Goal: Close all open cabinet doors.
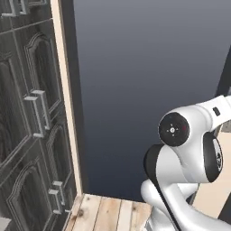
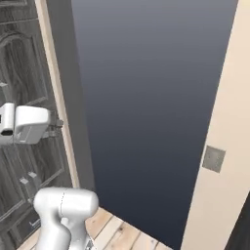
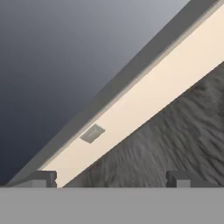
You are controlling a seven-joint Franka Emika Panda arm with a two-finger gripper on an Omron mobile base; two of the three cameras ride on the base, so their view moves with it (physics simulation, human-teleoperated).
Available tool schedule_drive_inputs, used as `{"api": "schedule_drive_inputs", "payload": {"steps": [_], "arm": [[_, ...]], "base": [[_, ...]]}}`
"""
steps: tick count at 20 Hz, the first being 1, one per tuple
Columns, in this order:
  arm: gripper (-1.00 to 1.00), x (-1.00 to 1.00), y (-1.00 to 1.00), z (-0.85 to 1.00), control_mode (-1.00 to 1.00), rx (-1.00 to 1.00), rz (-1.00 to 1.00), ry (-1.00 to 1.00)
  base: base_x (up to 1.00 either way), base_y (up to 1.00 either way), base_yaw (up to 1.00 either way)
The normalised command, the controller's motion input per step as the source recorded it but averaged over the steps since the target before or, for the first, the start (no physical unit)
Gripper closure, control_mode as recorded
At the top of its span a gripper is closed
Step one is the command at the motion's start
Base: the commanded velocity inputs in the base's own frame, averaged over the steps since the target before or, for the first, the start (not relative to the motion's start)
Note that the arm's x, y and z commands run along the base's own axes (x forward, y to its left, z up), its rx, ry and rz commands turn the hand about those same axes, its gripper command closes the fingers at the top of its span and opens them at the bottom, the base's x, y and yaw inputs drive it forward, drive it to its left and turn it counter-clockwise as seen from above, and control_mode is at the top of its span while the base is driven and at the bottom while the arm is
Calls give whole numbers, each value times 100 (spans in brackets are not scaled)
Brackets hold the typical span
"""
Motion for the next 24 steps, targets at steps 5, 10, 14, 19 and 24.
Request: {"api": "schedule_drive_inputs", "payload": {"steps": [5, 10, 14, 19, 24], "arm": [[-100, 0, 0, 0, 100, 0, 0, 0], [-100, 0, 0, 0, 100, 0, 0, 0], [-100, 0, 0, 0, 100, 0, 0, 0], [-100, 0, 0, 0, 100, 0, 0, 0], [-100, 0, 0, 0, 100, 0, 0, 0]], "base": [[-4, 49, -58], [-2, 48, -58], [-2, 47, -58], [-2, 46, -59], [-8, 45, -59]]}}
